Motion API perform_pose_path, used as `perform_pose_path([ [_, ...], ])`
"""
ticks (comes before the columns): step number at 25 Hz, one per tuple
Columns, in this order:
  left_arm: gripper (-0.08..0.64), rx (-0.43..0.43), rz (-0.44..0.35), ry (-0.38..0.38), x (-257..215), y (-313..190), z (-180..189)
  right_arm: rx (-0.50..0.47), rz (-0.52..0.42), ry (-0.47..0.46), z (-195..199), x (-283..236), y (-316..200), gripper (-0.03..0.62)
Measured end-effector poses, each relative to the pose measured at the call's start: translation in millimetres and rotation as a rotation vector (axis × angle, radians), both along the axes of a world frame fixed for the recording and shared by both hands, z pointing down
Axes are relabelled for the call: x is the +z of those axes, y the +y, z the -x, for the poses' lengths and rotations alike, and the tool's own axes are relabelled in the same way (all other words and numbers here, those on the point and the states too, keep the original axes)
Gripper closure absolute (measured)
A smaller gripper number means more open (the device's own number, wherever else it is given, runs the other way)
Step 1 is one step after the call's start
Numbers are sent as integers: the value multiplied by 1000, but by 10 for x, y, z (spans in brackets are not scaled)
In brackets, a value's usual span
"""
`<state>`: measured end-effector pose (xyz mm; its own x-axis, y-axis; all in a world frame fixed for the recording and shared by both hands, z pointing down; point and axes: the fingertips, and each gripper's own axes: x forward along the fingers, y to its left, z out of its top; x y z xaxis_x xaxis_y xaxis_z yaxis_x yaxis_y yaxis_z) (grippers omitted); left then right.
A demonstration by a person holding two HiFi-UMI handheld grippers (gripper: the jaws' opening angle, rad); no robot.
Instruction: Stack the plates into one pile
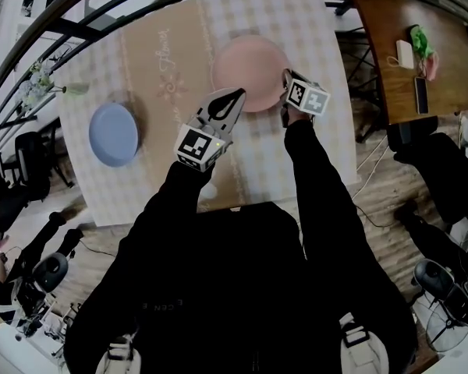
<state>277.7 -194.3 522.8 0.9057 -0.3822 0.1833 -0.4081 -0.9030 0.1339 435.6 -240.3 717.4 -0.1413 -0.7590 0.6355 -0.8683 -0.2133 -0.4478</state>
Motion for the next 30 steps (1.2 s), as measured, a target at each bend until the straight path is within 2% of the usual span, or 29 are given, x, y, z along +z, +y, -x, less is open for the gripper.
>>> perform_pose_path([
  [5,540,-12,-15,14,-102,26,129,6,14,-31,71,-91,81,572],
  [12,540,-46,-33,20,-221,35,430,12,-17,-88,240,-343,165,572],
  [30,540,-158,-84,50,-526,194,1692,-16,-70,-154,1201,-911,303,571],
])
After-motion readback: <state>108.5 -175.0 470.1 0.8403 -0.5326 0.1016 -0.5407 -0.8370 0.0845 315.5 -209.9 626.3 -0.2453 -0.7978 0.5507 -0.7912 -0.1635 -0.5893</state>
